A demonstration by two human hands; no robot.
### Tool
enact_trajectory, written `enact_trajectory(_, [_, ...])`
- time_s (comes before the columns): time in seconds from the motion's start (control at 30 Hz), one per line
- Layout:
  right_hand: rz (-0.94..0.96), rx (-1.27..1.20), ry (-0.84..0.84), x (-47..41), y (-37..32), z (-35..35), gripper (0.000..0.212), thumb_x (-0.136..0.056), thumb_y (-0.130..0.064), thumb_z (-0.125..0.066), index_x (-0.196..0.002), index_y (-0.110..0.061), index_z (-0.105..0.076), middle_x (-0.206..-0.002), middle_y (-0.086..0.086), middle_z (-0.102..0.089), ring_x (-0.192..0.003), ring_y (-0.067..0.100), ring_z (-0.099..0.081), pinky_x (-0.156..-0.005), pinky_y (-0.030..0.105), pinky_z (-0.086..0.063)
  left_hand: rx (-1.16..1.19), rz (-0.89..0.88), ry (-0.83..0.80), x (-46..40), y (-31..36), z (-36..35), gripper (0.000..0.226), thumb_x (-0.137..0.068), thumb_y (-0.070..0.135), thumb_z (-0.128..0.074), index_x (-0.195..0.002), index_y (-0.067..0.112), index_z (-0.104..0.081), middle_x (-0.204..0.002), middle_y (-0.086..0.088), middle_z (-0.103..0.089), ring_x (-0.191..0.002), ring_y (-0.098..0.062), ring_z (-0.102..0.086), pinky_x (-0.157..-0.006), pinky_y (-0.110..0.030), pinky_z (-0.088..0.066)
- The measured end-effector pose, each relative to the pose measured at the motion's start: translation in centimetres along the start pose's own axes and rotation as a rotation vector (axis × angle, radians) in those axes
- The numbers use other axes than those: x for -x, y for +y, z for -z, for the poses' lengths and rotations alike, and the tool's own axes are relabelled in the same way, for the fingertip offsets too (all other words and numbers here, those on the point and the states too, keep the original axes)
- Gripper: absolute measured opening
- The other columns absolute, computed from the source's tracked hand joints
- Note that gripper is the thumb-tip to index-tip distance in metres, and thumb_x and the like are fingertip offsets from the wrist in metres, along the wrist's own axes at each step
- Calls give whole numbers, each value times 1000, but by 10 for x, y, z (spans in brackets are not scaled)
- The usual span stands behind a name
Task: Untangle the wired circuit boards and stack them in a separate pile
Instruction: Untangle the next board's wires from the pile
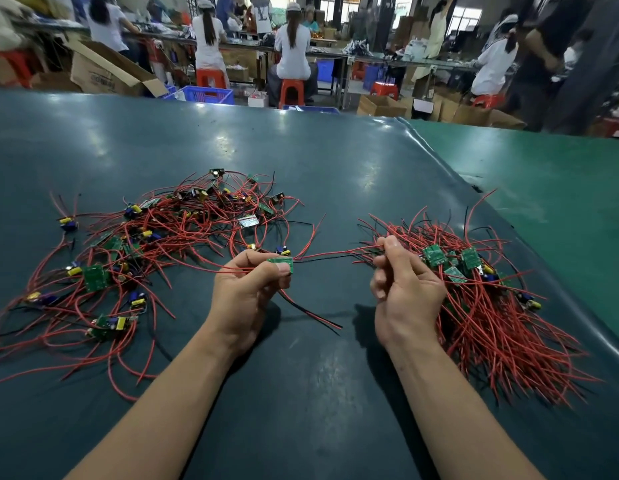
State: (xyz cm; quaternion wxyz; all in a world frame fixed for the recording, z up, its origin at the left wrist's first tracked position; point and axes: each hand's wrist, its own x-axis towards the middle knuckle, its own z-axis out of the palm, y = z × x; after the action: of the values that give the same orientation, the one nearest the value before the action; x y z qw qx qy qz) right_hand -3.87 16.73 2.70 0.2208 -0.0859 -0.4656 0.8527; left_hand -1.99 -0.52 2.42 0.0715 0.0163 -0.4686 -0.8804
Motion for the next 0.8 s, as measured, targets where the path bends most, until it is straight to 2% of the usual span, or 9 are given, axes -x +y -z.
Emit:
enact_trajectory(0.13, [65,6,16,-2,-5,4,9,-94,-14,-64,-85,-15,-67,-56,-1,-58,-37,9,-45,-35,16,-29,169,-23,88,-5,4,7,15,-66,3,-66,-80,6,-62,-65,-3,-69,-60,-12,-65,-66,-18,-55])
enact_trajectory(0.2, [19,137,-121,6,-2,4,3,-91,-17,-67,-89,-17,-65,-56,-2,-59,-36,9,-45,-33,16,-30,158,-24,57,-3,4,7,17,-68,2,-67,-84,7,-65,-71,-5,-71,-64,-13,-67,-69,-19,-57])
enact_trajectory(0.3, [-158,290,-436,24,10,-2,23,-84,-35,-68,-89,-12,-68,-60,2,-62,-36,10,-47,-32,17,-33,-8,-9,-47,1,-2,3,19,-62,4,-74,-80,11,-73,-77,-7,-72,-66,-15,-67,-68,-21,-57])
enact_trajectory(0.37, [-188,324,-524,28,12,-5,20,-85,-32,-68,-88,-12,-73,-61,4,-62,-38,11,-47,-32,17,-33,-140,-21,-126,4,-6,3,21,-60,7,-78,-80,12,-76,-80,-9,-73,-71,-17,-68,-70,-23,-57])
enact_trajectory(0.43, [-188,338,-501,26,10,-5,13,-89,-20,-68,-84,-12,-76,-59,4,-61,-39,10,-45,-33,17,-32,-231,-37,-155,4,-7,5,23,-60,7,-83,-81,14,-77,-82,-9,-74,-73,-18,-68,-71,-24,-56])
enact_trajectory(0.53, [-176,316,-406,23,8,-5,16,-90,-18,-68,-78,-16,-79,-55,1,-60,-38,7,-42,-35,15,-29,-268,-36,-157,3,-7,4,26,-57,13,-87,-80,17,-78,-83,-10,-75,-74,-18,-69,-72,-25,-56])
enact_trajectory(0.6, [-142,261,-332,20,6,-6,20,-90,-17,-68,-73,-17,-79,-54,0,-60,-36,6,-41,-34,14,-28,-220,-29,-138,2,-6,3,24,-54,10,-85,-77,16,-78,-79,-8,-75,-71,-16,-68,-69,-23,-55])
enact_trajectory(0.7, [-93,114,-142,10,4,-5,25,-91,-13,-66,-68,-14,-77,-53,-1,-59,-36,5,-41,-33,15,-27,-84,-1,-55,-1,-2,5,30,-49,-6,-84,-73,13,-77,-72,-6,-72,-64,-15,-66,-66,-20,-55])
enact_trajectory(0.8, [4,-10,41,-1,-3,1,26,-95,-15,-63,-70,-13,-72,-54,-1,-58,-36,6,-42,-34,15,-27,50,1,24,-1,1,5,20,-59,4,-76,-78,11,-73,-70,-5,-70,-60,-13,-64,-65,-19,-56])
